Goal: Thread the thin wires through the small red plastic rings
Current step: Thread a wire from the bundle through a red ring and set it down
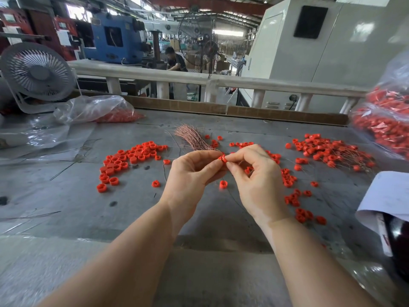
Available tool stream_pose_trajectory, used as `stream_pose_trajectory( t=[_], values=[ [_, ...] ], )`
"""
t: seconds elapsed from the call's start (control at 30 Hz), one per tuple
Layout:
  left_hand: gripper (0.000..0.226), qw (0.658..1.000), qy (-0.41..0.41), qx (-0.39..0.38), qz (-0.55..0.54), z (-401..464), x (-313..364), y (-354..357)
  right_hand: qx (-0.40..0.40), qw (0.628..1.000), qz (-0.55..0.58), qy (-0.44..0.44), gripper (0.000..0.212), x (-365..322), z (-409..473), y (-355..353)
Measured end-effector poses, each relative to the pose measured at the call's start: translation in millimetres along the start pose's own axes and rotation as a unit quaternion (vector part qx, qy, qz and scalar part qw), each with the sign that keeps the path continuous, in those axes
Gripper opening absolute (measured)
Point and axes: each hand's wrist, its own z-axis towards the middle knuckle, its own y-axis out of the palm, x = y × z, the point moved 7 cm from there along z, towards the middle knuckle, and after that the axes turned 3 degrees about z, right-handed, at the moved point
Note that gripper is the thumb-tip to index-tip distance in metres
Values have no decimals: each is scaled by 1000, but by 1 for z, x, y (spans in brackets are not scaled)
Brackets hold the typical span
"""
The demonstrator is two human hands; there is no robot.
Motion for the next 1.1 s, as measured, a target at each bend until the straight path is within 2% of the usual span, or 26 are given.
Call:
stream_pose_trajectory(
  t=[0.43, 0.77, 1.1],
  values=[
    [19, 998, 32, 11, 61, -1, 5, 0, -18, 1000, -4, -15, 7, 1, -2, 4],
    [13, 999, -44, 7, -19, 0, -5, -3, -21, 999, -20, -38, 6, -5, -2, 4],
    [14, 999, -45, -8, -18, -1, -4, -1, -12, 1000, 0, 11, 7, 1, -2, 3]
  ],
)
